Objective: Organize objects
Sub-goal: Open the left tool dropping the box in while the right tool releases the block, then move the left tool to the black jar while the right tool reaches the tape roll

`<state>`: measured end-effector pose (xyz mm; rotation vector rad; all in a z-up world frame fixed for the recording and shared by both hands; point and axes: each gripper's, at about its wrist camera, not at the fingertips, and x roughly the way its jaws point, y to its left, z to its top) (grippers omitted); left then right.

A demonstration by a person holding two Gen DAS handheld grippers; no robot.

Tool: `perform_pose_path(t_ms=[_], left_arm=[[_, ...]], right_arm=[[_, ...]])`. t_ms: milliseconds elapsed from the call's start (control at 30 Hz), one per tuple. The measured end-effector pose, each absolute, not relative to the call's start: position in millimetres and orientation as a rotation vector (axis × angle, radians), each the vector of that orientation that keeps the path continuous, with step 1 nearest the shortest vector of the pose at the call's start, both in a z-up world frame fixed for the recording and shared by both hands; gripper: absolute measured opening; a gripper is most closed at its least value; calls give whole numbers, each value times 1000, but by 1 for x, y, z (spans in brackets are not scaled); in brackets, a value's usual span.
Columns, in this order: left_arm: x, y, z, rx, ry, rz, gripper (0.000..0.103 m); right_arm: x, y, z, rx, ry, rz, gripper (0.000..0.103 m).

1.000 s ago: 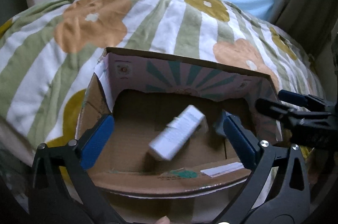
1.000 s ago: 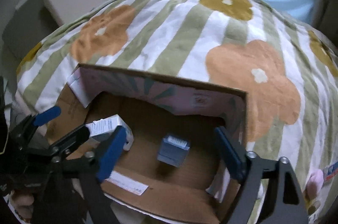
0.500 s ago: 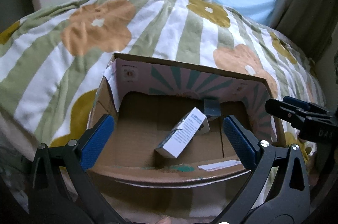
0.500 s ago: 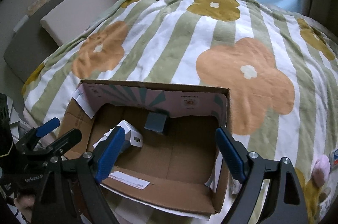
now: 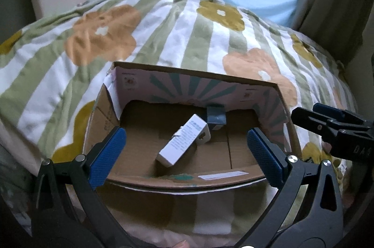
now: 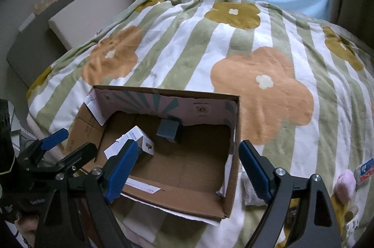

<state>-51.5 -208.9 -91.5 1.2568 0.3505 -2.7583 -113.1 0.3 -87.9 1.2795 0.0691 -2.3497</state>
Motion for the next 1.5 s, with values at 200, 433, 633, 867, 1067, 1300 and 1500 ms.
perform_pose_path(t_ms=[200, 433, 633, 867, 1067, 1300, 1500], left_arm=[[-44, -188, -73, 1247, 350, -2807, 103], [-36, -138, -47, 1211, 297, -2912, 103], [-32, -90, -37, 1215, 286, -3014, 103], [-31, -30, -44, 1291, 232, -3091, 103], [-30, 10, -56, 1349, 215, -3108, 103], [-33, 47, -70, 1403, 204, -3127, 103], [-38, 83, -95, 1483, 202, -3123, 103]], right_arm=[[-102, 18, -68, 1227, 63, -2359, 85], [-89, 65, -38, 1164, 28, -2434, 85], [-78, 108, -24, 1144, -1, -2515, 85], [-66, 165, -21, 1165, -4, -2588, 85], [-60, 214, -18, 1165, 0, -2630, 85], [-52, 263, -21, 1147, 80, -2696, 85], [-52, 305, -36, 1188, 142, -2691, 85]])
